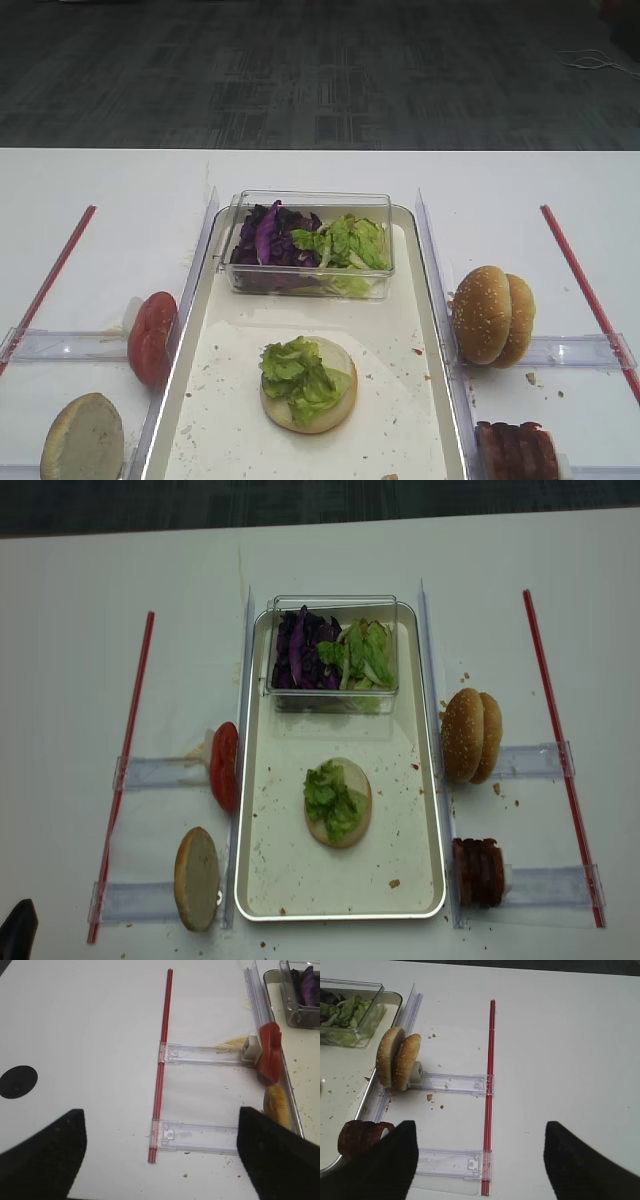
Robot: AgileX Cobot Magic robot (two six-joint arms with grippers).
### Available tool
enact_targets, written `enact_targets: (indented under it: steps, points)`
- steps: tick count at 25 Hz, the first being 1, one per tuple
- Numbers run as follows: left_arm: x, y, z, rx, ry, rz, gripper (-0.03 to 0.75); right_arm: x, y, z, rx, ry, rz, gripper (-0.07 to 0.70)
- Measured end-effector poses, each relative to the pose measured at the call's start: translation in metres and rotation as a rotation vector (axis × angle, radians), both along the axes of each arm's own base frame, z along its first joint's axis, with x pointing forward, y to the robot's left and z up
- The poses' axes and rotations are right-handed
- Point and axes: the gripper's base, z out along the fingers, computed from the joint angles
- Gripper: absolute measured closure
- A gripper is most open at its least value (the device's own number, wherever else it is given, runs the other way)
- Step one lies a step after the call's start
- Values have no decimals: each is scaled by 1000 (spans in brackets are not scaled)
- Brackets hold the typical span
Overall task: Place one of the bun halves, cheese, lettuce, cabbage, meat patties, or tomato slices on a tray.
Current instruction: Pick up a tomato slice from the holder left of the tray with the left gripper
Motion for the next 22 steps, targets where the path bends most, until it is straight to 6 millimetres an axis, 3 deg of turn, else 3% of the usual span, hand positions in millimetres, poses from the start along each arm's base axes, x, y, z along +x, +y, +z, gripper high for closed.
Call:
enact_targets:
  steps: [15, 22]
  points:
    - [1, 0, 0, 3, 5, -2, 117, 0, 0, 0, -1, 0, 1, 72]
    - [35, 2, -1, 3, 250, -13, 117, 0, 0, 0, -1, 0, 1, 72]
